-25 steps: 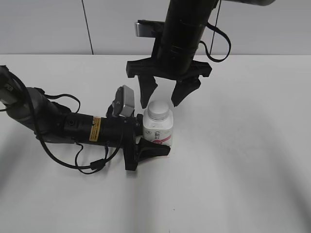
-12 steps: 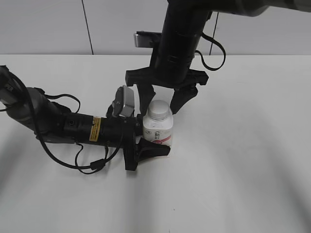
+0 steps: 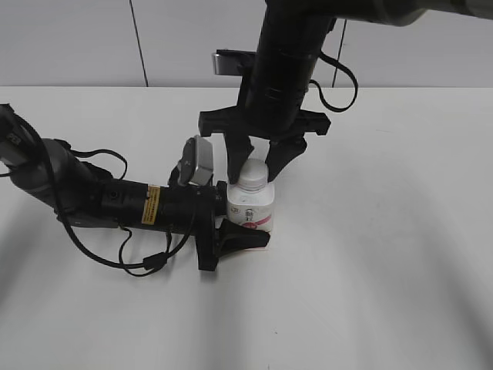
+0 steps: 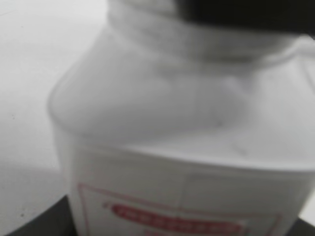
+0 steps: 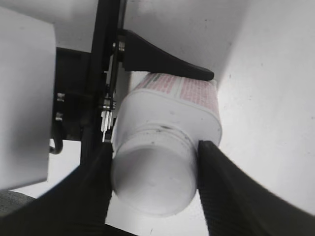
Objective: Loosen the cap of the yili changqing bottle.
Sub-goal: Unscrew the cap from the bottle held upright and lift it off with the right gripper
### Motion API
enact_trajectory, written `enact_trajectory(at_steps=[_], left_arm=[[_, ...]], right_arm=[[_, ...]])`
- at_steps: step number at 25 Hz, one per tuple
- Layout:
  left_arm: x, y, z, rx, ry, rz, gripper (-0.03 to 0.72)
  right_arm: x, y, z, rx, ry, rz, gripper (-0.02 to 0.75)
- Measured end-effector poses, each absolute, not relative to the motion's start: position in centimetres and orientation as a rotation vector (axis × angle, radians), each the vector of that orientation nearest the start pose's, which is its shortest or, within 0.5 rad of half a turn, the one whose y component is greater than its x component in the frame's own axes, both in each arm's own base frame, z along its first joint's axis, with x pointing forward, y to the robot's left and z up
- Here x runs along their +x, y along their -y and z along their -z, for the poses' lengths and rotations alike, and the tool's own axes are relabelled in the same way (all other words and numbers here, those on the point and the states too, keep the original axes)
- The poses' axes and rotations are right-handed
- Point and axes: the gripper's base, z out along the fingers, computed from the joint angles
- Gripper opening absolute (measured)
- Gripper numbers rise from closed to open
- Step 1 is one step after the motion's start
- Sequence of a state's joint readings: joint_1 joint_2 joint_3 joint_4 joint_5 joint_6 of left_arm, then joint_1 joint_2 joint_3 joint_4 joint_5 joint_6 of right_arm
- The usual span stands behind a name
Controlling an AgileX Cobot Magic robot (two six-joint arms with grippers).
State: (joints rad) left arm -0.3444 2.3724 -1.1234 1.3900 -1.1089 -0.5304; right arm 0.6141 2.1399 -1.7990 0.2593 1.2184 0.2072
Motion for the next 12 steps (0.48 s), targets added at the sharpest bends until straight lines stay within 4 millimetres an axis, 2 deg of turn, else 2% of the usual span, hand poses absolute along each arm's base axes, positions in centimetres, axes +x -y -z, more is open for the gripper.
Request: enact_trajectory(at_steps=[9,12], left_arm=[[32.99,20.34,-3.89,1.394,-1.555,1.077,0.403],[32.99,20.34,-3.89,1.394,-1.555,1.077,0.403]], right_arm=[[34.92,-27.28,-21.06,-0.534,-3.074,-0.415,0.4],[34.91,-27.27,-21.06,-0.667,-3.037,-0.413,0.4]])
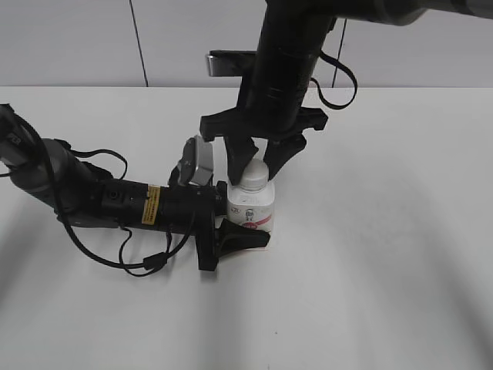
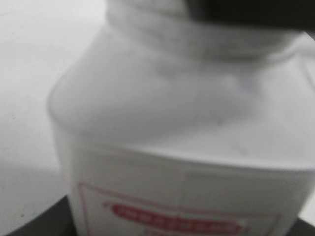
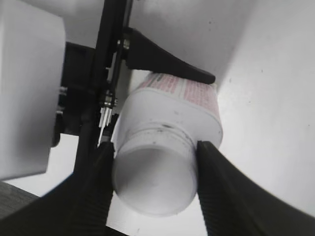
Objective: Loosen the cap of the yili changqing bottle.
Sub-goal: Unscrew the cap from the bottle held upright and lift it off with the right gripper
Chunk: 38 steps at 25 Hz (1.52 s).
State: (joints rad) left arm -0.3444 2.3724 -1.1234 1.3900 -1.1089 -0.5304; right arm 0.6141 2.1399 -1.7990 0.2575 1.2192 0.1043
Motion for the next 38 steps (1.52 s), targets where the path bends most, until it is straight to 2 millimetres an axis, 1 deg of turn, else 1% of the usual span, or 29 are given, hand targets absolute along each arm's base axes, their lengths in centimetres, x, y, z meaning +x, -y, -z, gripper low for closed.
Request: enact_trajectory(at_steps=[1,4,7,10,14,17,20,27,31,38], left_arm=[[32.99,20.34,-3.89,1.394,-1.555,1.077,0.403],[32.99,20.34,-3.89,1.394,-1.555,1.077,0.403],[32.99,20.34,-3.89,1.394,-1.555,1.076,0.403],[32.99,20.34,-3.89,1.395,-1.554,1.076,0.403],[32.95,20.34,-3.87,1.402,-1.551,1.076,0.403],[32.94,20.34,-3.87,1.403,-1.551,1.076,0.403],[32.94,20.34,-3.87,1.403,-1.551,1.076,0.403],[32.94,20.34,-3.87,1.403,-1.551,1.076,0.403],[32.95,20.33,-3.86,1.403,-1.552,1.076,0.403],[32.95,20.33,-3.86,1.402,-1.553,1.076,0.403]], right_arm=[[34.91,-27.27,-21.06,-0.727,-3.018,-0.412,0.4],[34.91,-27.27,-21.06,-0.987,-2.919,-0.406,0.4],[34.9,-27.29,-21.06,-1.25,-2.79,-0.399,0.4],[34.9,-27.29,-21.06,-1.467,-2.66,-0.388,0.398],[34.9,-27.29,-21.06,-1.711,-2.482,-0.373,0.398],[34.89,-27.3,-21.06,-1.85,-2.363,-0.362,0.398],[34.91,-27.31,-21.11,-1.967,-2.249,-0.349,0.398],[34.95,-27.26,-21.12,-2.159,-2.042,-0.316,0.397],[34.96,-27.23,-21.11,-2.231,-1.957,-0.302,0.396],[34.96,-27.2,-21.16,-2.259,-1.921,-0.294,0.396]])
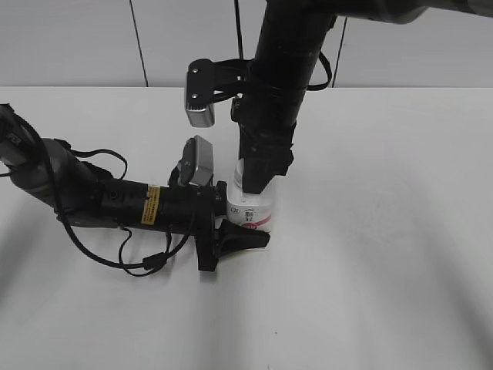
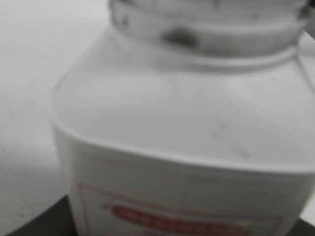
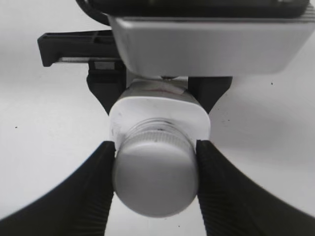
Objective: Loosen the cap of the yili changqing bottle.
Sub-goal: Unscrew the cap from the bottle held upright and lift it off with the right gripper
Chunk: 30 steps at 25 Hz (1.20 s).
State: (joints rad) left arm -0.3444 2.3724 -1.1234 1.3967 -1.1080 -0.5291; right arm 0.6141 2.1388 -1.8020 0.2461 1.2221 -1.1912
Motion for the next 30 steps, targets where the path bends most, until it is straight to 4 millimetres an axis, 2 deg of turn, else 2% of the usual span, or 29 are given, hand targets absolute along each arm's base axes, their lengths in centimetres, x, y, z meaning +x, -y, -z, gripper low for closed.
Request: enact_trajectory(at_steps=[11,18,23,30], left_arm=[[32.9,20.3,-3.9,1.4,-1.555,1.081,0.401],[32.9,20.3,-3.9,1.4,-1.554,1.082,0.401],[32.9,20.3,-3.9,1.401,-1.553,1.084,0.401],[32.9,20.3,-3.9,1.402,-1.552,1.084,0.401]], right_arm=[[34.7,-26.9,-22.7,-2.249,-1.893,-0.257,0.389],[34.8,-26.5,-23.4,-2.194,-1.963,-0.202,0.389],[34.5,-26.2,-24.8,-2.074,-2.056,-0.192,0.389],[34.8,-25.7,-25.2,-1.816,-2.294,-0.223,0.389]])
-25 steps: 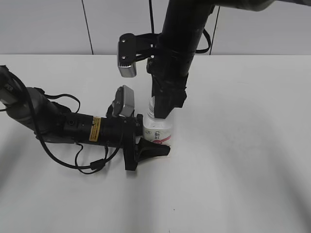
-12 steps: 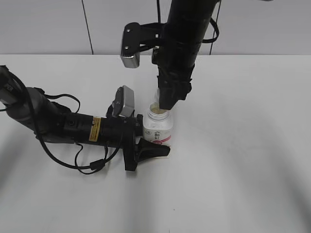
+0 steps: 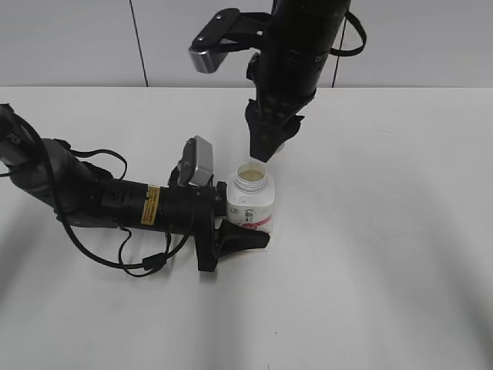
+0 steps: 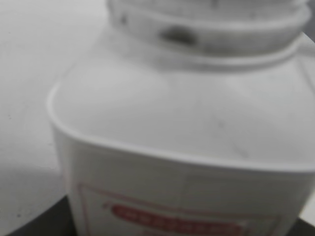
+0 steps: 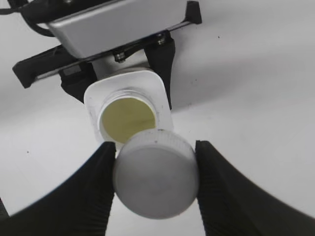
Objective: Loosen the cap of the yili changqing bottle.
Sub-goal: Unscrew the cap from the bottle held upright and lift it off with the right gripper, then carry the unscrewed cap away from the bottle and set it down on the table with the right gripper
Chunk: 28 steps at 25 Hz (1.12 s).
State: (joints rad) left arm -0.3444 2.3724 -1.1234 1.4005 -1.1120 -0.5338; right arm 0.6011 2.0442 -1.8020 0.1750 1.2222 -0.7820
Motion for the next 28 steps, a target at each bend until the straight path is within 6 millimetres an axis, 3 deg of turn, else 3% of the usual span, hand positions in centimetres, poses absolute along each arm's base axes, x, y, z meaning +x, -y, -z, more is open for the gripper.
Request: enact_trajectory(at_steps=[4,12,20,28], left_arm=[[32.9,20.3,-3.9,1.402,-1.552,1.084,0.401],[32.9,20.3,-3.9,1.402,-1.553,1.083,0.401],[32.9,20.3,-3.9,1.402,-1.553,1.083,0.4],[32.9,20.3,-3.9,1.402,-1.552,1.084,0.4]], right_arm=[[36.1,-23.8,-25.2,-1.573,-2.473,-0.256,0.389],[39.8,-16.4,-24.8,-0.998,-2.76,-0.345,0.388],[40.5,-8.9,-19.4,-0.487,-2.942,-0.416,0.388],[38.7,-5.2,-15.3,-0.287,-3.061,-0.385,0.388]])
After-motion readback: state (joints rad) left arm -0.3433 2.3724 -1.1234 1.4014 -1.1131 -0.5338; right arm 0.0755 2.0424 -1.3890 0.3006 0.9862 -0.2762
